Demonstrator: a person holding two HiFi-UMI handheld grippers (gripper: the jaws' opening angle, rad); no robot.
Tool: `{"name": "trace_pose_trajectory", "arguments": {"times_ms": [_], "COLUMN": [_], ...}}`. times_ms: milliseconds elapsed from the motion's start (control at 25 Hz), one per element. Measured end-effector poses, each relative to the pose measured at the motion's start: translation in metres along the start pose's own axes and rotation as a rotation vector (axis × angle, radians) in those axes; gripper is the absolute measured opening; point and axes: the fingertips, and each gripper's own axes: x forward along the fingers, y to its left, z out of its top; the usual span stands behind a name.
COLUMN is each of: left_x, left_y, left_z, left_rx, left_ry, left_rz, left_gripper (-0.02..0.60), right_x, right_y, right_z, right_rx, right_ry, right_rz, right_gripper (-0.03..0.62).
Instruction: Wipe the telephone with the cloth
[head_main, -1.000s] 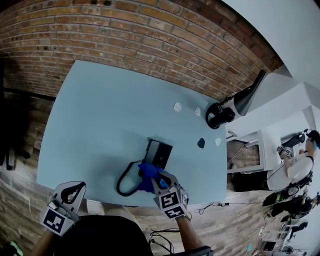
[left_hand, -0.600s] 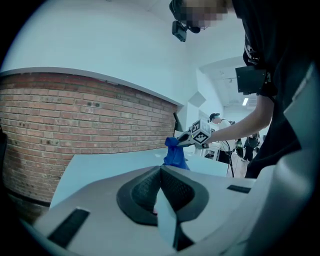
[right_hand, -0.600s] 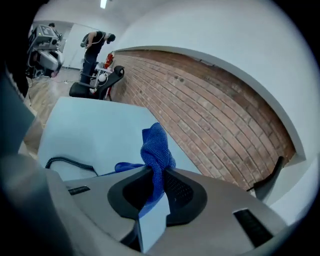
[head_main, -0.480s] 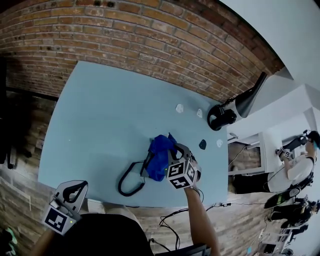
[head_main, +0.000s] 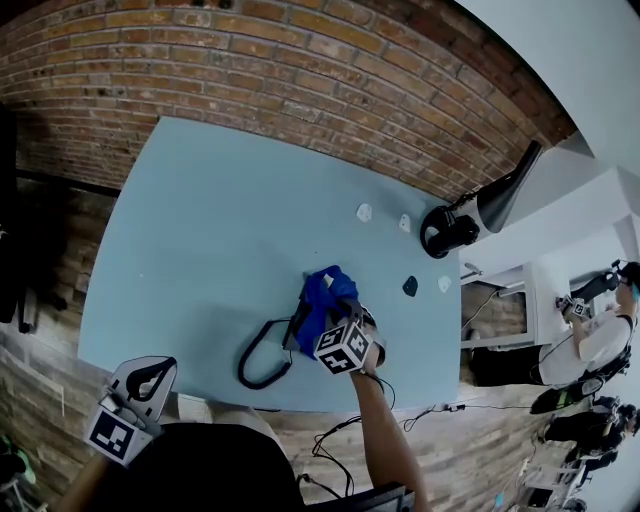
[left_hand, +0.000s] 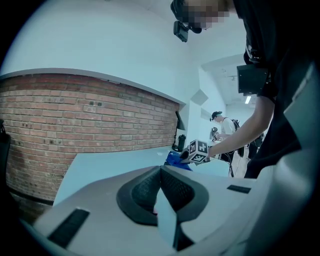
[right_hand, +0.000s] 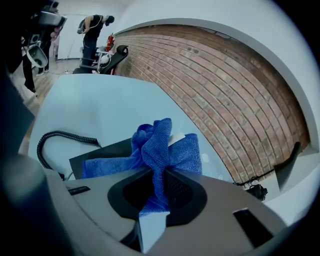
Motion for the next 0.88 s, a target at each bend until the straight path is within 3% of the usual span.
{"name": "trace_pose_trajectory", "arguments": {"times_ms": [880], "left_x": [0.008], "left_y": [-0.004], "left_z": [0.001], "left_rx": [0.009], "left_ry": [-0.006], "left_rz": [-0.022], "left_gripper": [0.015], "right_x": [-0.004], "right_y": [0.031], "right_z": [-0.009], "right_rx": [0.016], "right_ry": [0.04], "right_rz": [0.048], "right_gripper": [0.071]}}
